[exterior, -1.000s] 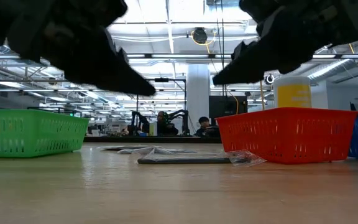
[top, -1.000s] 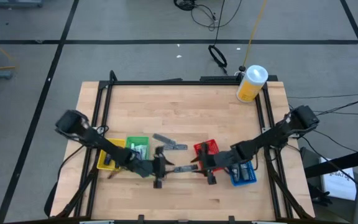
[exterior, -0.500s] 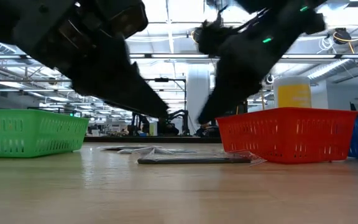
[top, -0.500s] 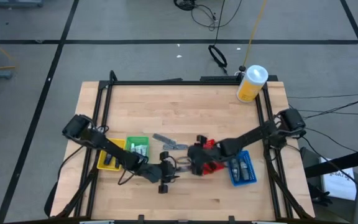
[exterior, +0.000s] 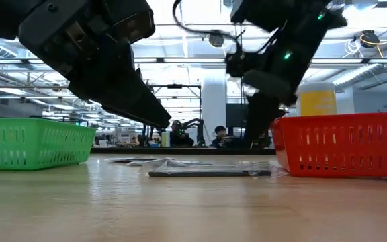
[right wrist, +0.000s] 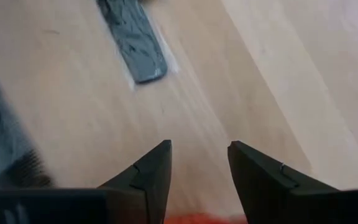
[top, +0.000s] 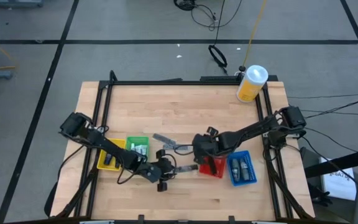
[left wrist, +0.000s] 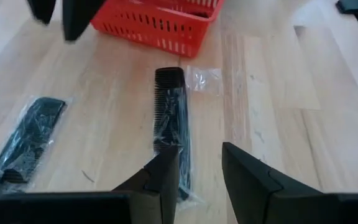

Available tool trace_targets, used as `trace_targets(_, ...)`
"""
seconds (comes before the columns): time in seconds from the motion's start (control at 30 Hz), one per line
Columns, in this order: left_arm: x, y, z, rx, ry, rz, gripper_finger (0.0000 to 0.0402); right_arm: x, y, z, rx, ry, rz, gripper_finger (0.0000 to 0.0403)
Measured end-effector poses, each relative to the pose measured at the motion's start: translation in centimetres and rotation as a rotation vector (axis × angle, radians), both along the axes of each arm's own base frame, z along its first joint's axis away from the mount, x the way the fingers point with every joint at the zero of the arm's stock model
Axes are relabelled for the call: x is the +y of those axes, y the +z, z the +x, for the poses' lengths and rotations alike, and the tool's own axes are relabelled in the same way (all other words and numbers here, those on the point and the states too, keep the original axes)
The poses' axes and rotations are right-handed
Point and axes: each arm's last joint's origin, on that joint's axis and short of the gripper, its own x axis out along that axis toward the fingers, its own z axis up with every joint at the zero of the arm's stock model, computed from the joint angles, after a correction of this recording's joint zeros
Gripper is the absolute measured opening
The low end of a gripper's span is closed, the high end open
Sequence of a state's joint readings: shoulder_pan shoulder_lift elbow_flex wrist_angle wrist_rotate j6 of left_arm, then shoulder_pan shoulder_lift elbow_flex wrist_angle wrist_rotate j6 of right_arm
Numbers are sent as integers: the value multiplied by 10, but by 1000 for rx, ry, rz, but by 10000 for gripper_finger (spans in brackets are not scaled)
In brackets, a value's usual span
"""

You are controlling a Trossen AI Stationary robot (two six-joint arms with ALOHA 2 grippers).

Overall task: Pick & Place Travel size toiletries
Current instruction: Put the black comb into the red bin

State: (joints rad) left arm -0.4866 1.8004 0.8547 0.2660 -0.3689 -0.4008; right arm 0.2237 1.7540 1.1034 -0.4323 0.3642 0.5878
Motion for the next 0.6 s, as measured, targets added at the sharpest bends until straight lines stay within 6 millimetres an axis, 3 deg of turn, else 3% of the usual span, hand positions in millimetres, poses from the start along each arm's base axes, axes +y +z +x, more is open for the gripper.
trace_targets(0.33,1,0,7,-72,-63,101,129,35,35,-2,-229,154,-123,149)
trace_targets(0.6,4,-18,10,-38,-111,252,227,61,39,-5,-285,283,-149,149)
